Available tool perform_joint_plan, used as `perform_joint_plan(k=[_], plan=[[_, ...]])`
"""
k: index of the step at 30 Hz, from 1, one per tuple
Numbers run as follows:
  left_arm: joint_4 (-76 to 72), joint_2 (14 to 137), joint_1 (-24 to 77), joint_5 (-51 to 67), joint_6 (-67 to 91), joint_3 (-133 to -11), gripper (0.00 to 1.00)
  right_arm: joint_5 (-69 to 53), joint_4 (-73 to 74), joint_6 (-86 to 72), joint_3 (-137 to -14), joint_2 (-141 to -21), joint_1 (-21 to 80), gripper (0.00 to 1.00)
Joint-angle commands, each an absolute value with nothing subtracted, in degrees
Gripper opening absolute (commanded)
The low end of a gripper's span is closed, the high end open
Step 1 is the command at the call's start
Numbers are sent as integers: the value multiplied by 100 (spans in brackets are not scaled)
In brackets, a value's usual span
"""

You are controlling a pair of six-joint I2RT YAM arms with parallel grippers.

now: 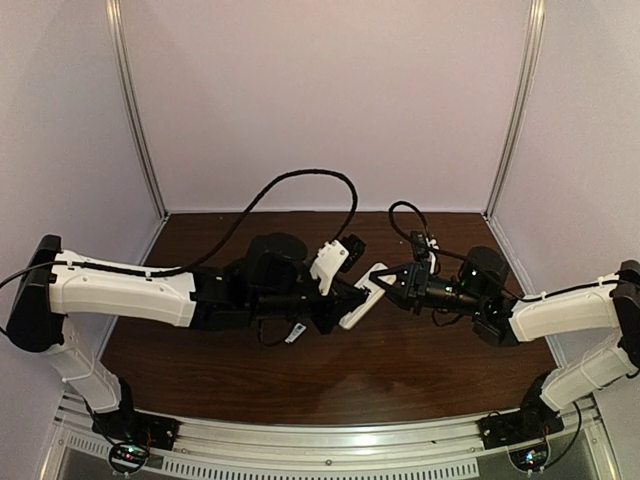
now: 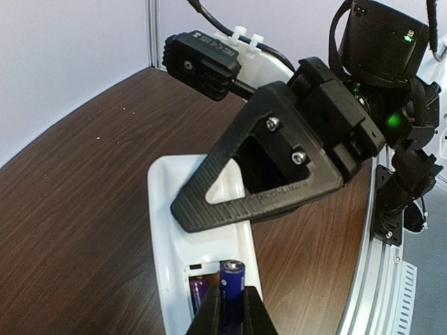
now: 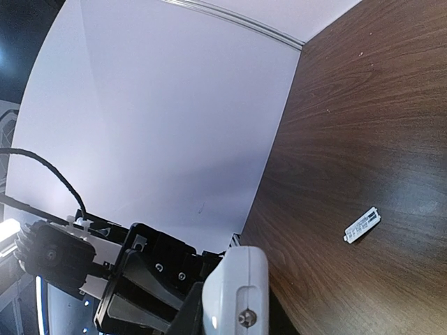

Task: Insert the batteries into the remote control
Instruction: Place the battery in the battery compartment, then load the battery into the battery compartment.

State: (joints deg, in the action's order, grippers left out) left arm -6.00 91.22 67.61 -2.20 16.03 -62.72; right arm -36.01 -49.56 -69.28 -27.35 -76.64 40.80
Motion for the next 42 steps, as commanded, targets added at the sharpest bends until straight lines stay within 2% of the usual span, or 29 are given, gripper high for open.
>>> perform_joint_plan(k=[1,9,17,23,25,28,31,36,42], plan=[[-524,9281,6745,-428,1606,-6398,8,-3757,-5389,-7014,-2810,-7682,4135,0],[-383,9217,6750,-521,1548,-6366,23,-3771,-5267,-6962,-2811,-7632,4136,0],[-285,8982,6750,-602,1416,-6306,42,-3905,-4986,-6853,-2903,-7642,4123,0],[-152,8242,6648,-421,930,-6085,67,-4344,-4194,-6430,-3121,-7688,4130,0],[-118,7895,6632,-137,447,-5887,72,-4544,-3904,-6273,-3222,-7719,4131,0],[-27,7412,6627,774,-614,-5545,72,-4821,-3428,-6018,-3416,-7759,4161,0],[105,7121,6634,1111,-1387,-5243,67,-5015,-3039,-5815,-3620,-7799,4219,0],[320,7161,6698,1560,-2169,-5206,53,-5222,-2525,-5586,-3999,-7978,4410,0],[382,7575,6882,1509,-2566,-5414,36,-5258,-2397,-5548,-4180,-8189,4635,0]])
